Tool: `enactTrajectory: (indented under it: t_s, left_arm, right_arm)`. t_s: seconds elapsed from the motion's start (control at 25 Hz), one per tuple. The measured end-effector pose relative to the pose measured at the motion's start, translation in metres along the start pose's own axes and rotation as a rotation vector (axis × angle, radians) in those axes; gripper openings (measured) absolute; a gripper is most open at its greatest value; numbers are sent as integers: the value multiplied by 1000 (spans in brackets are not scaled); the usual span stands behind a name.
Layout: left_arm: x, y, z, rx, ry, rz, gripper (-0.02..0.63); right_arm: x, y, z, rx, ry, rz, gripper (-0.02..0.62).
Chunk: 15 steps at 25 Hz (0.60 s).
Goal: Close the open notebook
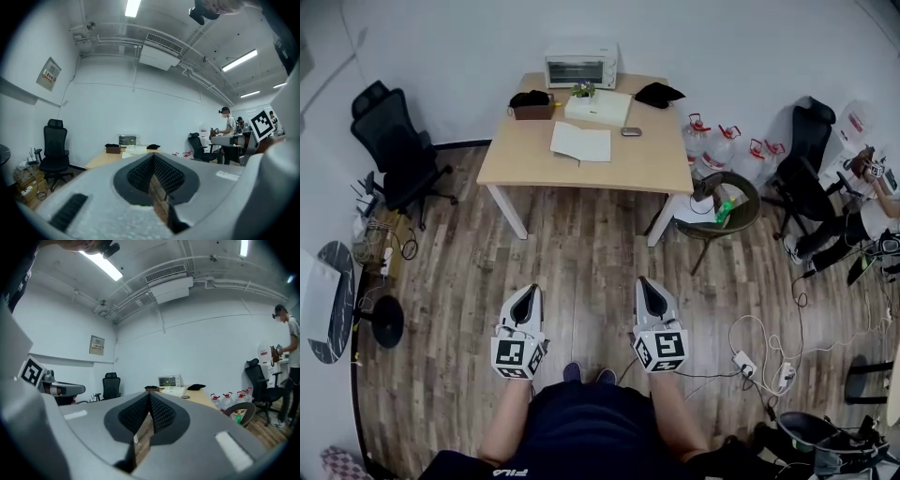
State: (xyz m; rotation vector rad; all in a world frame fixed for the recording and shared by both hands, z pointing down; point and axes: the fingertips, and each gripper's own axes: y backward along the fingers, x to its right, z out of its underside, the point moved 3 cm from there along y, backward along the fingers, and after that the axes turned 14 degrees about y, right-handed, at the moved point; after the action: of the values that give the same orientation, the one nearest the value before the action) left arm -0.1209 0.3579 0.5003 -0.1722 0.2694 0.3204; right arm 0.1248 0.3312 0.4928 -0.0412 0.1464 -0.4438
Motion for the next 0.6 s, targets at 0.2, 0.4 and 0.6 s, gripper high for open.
enactTrajectory:
  t_s: [0.2, 0.4, 0.6]
  left_arm:
    - [4, 2, 4, -1, -6, -13, -8]
    - [18, 6, 4, 11, -19, -24, -8]
    - [27, 12, 8, 19, -25, -48, -8]
  right_arm:
    - [1, 5, 4, 1, 11, -13, 8]
    - [8, 15, 10, -5, 0, -32, 8]
    - [13, 23, 14, 0, 1, -43, 8]
